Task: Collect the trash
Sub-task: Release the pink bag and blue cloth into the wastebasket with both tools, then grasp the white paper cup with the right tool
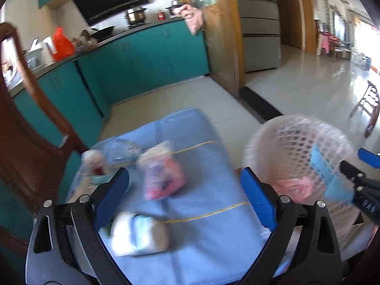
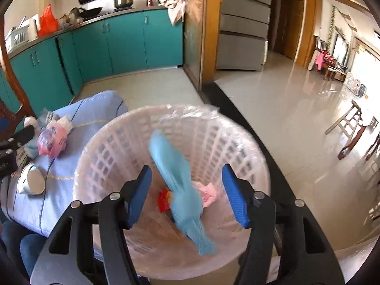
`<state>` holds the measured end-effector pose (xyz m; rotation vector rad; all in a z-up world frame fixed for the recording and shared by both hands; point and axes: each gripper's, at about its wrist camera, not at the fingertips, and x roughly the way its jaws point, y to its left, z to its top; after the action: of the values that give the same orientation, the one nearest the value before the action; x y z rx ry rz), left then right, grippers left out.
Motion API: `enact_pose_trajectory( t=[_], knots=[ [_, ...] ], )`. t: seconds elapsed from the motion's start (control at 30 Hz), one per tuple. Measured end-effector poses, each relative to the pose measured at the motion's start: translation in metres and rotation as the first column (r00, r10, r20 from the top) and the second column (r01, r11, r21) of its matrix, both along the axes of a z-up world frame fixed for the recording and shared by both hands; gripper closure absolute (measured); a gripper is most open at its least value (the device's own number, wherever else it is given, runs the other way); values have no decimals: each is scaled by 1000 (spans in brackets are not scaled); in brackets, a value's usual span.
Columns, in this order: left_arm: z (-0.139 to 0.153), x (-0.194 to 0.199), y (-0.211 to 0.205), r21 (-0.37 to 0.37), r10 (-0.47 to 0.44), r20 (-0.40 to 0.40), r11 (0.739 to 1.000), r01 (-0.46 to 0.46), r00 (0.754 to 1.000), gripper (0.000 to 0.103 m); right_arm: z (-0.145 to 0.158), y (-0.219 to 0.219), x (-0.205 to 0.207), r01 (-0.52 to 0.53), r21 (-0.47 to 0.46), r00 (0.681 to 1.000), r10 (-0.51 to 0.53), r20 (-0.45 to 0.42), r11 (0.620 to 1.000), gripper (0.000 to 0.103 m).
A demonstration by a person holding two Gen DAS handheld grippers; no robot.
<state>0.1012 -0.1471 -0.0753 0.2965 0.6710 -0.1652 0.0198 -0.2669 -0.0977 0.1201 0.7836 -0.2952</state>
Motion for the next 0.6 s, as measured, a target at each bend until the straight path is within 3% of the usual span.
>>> enact_pose_trajectory(
  t=[0.2,0.3,0.4,0.47,0.5,0.6],
  knots=[
    [-4,1,83,6,140,-14,990,-140,990,8,-1,46,19,-122,8,992,121,24,993,42],
    [1,0,115,13,197,-17,980,-197,980,8,0,85,35,-237,33,971,236,34,971,37],
    [15,-6,142,8,248,6,969,-248,969,8,-10,138,53,-421,89,907,420,31,903,25],
    [24,-11,157,10,278,29,960,-278,960,8,-19,170,66,-525,150,850,526,40,837,23],
    [28,-12,165,7,295,36,955,-295,955,8,-24,184,73,-568,176,821,569,51,804,21],
    [31,-12,179,-10,313,34,950,-313,949,8,-38,216,98,-629,192,773,633,49,753,20]
  ],
)
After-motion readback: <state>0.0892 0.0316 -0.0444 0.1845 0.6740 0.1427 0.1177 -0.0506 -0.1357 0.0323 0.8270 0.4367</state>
